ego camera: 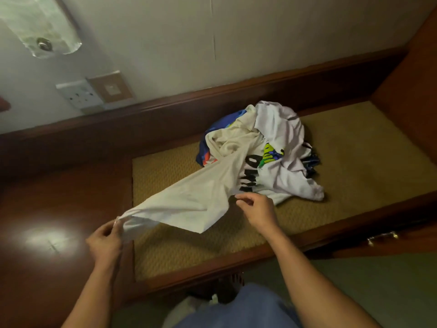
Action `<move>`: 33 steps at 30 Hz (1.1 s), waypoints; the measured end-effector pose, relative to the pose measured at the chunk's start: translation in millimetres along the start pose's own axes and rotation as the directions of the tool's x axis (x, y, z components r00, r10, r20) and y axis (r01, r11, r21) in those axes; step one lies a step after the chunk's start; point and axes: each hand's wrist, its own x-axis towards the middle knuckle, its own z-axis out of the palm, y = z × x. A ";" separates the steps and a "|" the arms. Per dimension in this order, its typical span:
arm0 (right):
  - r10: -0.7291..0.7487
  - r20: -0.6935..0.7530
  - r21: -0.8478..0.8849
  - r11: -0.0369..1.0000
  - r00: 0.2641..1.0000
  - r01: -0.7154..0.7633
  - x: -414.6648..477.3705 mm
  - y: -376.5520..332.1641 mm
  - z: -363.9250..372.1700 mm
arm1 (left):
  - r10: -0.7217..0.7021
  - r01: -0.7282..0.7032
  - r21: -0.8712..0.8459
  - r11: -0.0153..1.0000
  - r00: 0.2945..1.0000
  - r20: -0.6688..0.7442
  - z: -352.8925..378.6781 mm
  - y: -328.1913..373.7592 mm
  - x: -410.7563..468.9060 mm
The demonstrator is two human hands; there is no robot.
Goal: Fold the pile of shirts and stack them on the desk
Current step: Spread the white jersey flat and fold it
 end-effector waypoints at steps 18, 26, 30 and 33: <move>0.054 0.127 -0.871 0.483 0.990 0.086 123.5 49.0 -38.8 | 0.151 -0.604 0.542 0.584 0.737 0.659 215.4 68.1 -20.8; 0.278 -0.079 -0.812 0.539 0.957 -0.223 123.9 72.5 -71.6 | 0.309 -0.512 0.433 0.742 0.834 0.458 139.1 42.9 34.6; -0.002 -0.105 -0.807 0.585 0.994 -0.084 126.1 40.0 -55.4 | 0.242 -0.449 0.546 0.707 0.880 0.410 92.7 20.3 57.2; -0.334 -0.065 -0.693 0.693 0.940 0.198 134.9 16.4 -31.4 | 0.235 -0.447 0.568 0.691 0.882 0.407 85.1 18.1 53.8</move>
